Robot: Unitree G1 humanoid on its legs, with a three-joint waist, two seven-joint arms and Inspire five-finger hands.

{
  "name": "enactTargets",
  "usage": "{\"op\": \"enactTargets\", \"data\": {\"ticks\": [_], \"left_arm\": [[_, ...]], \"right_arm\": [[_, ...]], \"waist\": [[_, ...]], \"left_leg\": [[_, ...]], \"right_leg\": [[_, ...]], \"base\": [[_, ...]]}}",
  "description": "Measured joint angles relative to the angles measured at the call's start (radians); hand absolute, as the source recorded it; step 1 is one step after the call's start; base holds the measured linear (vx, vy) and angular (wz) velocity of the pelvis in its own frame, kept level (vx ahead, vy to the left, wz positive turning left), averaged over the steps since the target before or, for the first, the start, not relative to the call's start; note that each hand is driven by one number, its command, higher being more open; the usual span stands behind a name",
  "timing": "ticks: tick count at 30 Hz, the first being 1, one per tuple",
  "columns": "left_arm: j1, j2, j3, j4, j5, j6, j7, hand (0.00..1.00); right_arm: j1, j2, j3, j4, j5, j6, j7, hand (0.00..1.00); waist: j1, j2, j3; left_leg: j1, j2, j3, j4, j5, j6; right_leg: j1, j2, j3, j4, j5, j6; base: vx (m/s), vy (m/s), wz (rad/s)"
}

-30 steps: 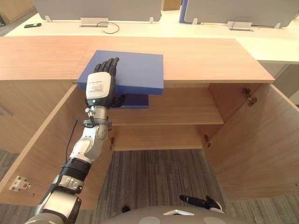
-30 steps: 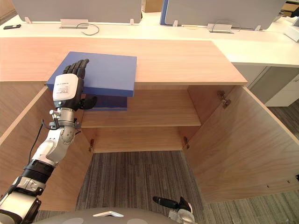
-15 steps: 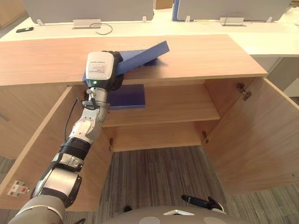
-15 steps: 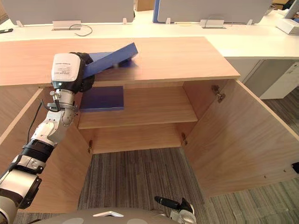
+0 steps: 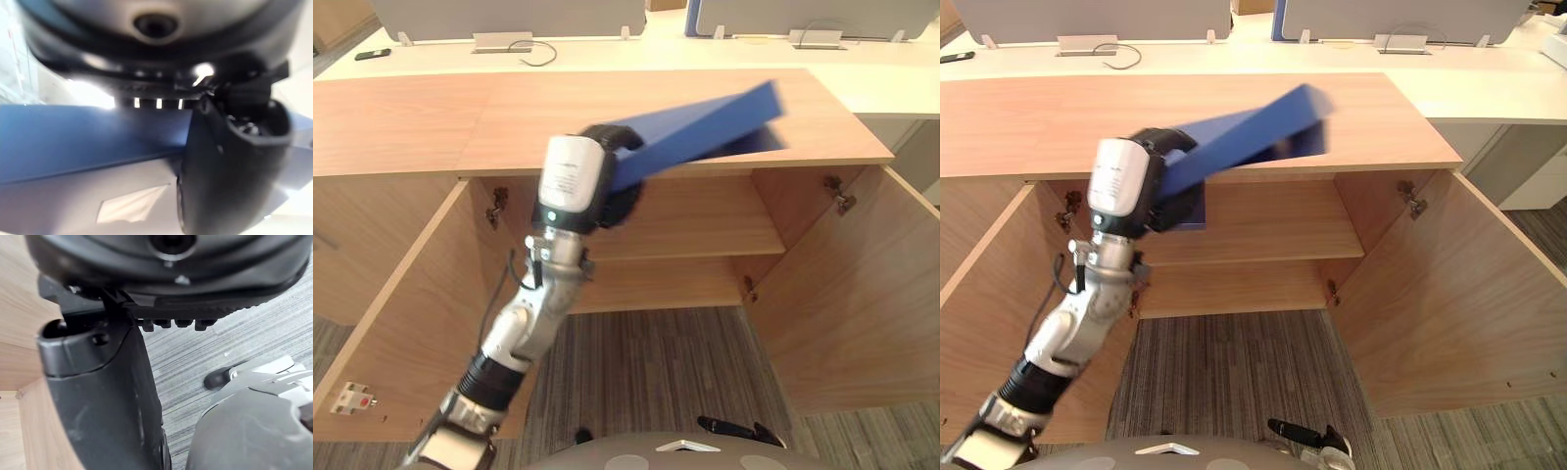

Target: Walk over to the cabinet, pick up the folder, carry it to the office cabinet, place the folder inside the office cabinet, then close the office cabinet door

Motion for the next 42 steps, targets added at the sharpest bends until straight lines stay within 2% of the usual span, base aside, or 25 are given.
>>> {"op": "enactTargets", "data": {"ticks": [2,4,6,7,8,12,15,18,21,26,30,33,35,36,37,39,42], "left_arm": [[0.061,-0.045,-0.015,-0.043,-0.06,-0.045,-0.021,0.0],[0.103,-0.075,-0.013,-0.051,-0.136,-0.06,-0.032,0.0],[0.133,-0.087,-0.003,-0.051,-0.208,-0.057,-0.04,0.0],[0.165,-0.104,0.012,-0.051,-0.317,-0.056,-0.049,0.0],[0.181,-0.113,0.02,-0.052,-0.358,-0.056,-0.051,0.0],[0.278,-0.148,0.09,-0.103,-0.71,-0.05,-0.076,0.0],[0.307,-0.19,0.165,-0.143,-1.007,-0.053,-0.102,0.0],[0.33,-0.208,0.224,-0.168,-1.155,-0.068,-0.112,0.0],[0.341,-0.217,0.251,-0.169,-1.277,-0.076,-0.152,0.0],[0.37,-0.218,0.266,-0.166,-1.465,-0.076,-0.256,0.0],[0.367,-0.197,0.266,-0.148,-1.626,-0.068,-0.374,0.0],[0.321,-0.15,0.267,-0.069,-1.735,-0.049,-0.48,0.0],[0.27,-0.119,0.263,-0.007,-1.774,-0.025,-0.526,0.0],[0.226,-0.092,0.259,0.048,-1.805,-0.003,-0.567,0.0],[0.216,-0.087,0.258,0.062,-1.811,0.002,-0.579,0.0],[0.148,-0.041,0.244,0.157,-1.842,0.036,-0.657,0.0],[0.07,0.016,0.207,0.251,-1.843,0.069,-0.736,0.0]], "right_arm": [[0.001,-0.012,0.027,0.0,0.0,-0.001,-0.004,1.0],[0.014,-0.016,0.044,-0.009,0.005,-0.001,-0.012,1.0],[0.022,-0.018,0.069,-0.025,0.043,-0.001,-0.025,1.0],[0.058,-0.018,0.095,-0.083,0.088,-0.003,-0.04,1.0],[0.074,-0.016,0.105,-0.114,0.101,-0.003,-0.045,1.0],[0.171,0.013,0.118,-0.392,0.197,-0.003,-0.078,1.0],[0.229,0.057,0.12,-0.652,0.268,-0.023,-0.081,1.0],[0.246,0.108,0.103,-0.862,0.328,-0.057,-0.093,1.0],[0.255,0.129,0.083,-1.049,0.387,-0.084,-0.104,1.0],[0.254,0.129,-0.001,-1.275,0.512,-0.147,-0.092,1.0],[0.226,0.12,-0.085,-1.381,0.634,-0.181,-0.025,1.0],[0.139,0.055,-0.106,-1.431,0.659,-0.194,0.031,1.0],[0.065,-0.013,-0.086,-1.451,0.658,-0.194,0.063,1.0],[-0.011,-0.093,-0.063,-1.451,0.656,-0.193,0.102,1.0],[-0.028,-0.11,-0.057,-1.451,0.656,-0.193,0.113,1.0],[-0.17,-0.251,0.019,-1.434,0.648,-0.193,0.193,1.0],[-0.357,-0.386,0.14,-1.326,0.648,-0.182,0.294,1.0]], "waist": [[-0.001,0.014,-0.009],[0.001,0.019,-0.012],[0.008,0.02,-0.014],[0.017,0.019,-0.015],[0.018,0.021,-0.016],[0.018,0.032,-0.025],[0.022,0.015,-0.033],[0.021,-0.004,-0.044],[0.024,-0.012,-0.047],[0.022,-0.007,-0.048],[0.013,0.002,-0.049],[0.01,0.008,-0.05],[0.007,0.01,-0.049],[0.006,0.01,-0.048],[0.007,0.011,-0.048],[0.007,0.013,-0.046],[0.011,0.01,-0.044]], "left_leg": [[0.0,0.004,0.004,-0.004,-0.008,0.003],[0.005,0.007,0.005,-0.004,-0.019,-0.002],[0.005,0.006,0.005,-0.004,-0.022,0.003],[0.001,0.003,0.0,-0.004,-0.019,0.003],[-0.003,0.003,-0.003,-0.004,-0.014,0.003],[-0.022,0.005,-0.003,-0.003,0.015,0.006],[-0.022,0.01,-0.003,0.0,0.023,0.006],[-0.02,0.012,0.0,0.0,0.024,0.006],[-0.018,0.01,0.004,0.0,0.024,0.006],[-0.002,0.013,0.029,-0.001,0.012,-0.001],[0.0,0.014,0.038,0.0,0.012,0.0],[0.011,0.014,0.052,0.001,0.01,0.0],[0.011,0.014,0.052,0.001,0.01,0.0],[0.011,0.014,0.053,0.001,0.011,0.001],[0.011,0.014,0.053,0.001,0.011,0.001],[0.011,0.014,0.051,0.001,0.011,0.002],[0.009,0.014,0.048,0.0,0.012,0.002]], "right_leg": [[-0.017,0.002,0.009,0.022,0.0,0.0],[-0.018,-0.001,0.023,0.026,-0.001,0.001],[-0.024,-0.001,0.026,0.033,-0.006,0.003],[-0.036,-0.004,0.027,0.047,-0.021,0.013],[-0.042,-0.004,0.025,0.052,-0.024,0.017],[-0.065,0.005,0.026,0.057,-0.017,0.03],[-0.064,0.012,0.027,0.057,-0.012,0.026],[-0.064,0.013,0.03,0.056,-0.009,0.026],[-0.064,0.011,0.035,0.056,-0.007,0.027],[-0.064,0.012,0.056,0.055,-0.006,0.028],[-0.068,0.014,0.065,0.054,-0.006,0.028],[-0.066,0.015,0.082,0.054,-0.005,0.029],[-0.064,0.015,0.083,0.054,-0.001,0.029],[-0.064,0.015,0.083,0.052,0.001,0.029],[-0.064,0.015,0.083,0.052,0.002,0.03],[-0.063,0.015,0.082,0.053,0.002,0.03],[-0.062,0.015,0.081,0.05,0.002,0.03]], "base": [[-0.08,-0.006,-0.15],[-0.1,-0.006,-0.14],[-0.11,-0.013,-0.1],[-0.08,-0.021,-0.04],[-0.1,-0.041,0.03],[-0.04,-0.017,0.02],[-0.01,-0.01,0.0],[-0.01,-0.003,-0.01],[-0.02,0.007,-0.02],[-0.03,0.011,-0.15],[0.0,-0.004,-0.1],[0.0,-0.002,-0.15],[0.0,0.0,-0.02],[0.0,0.0,0.0],[0.0,0.0,0.0],[0.0,0.0,0.0],[0.0,-0.002,0.01]]}}
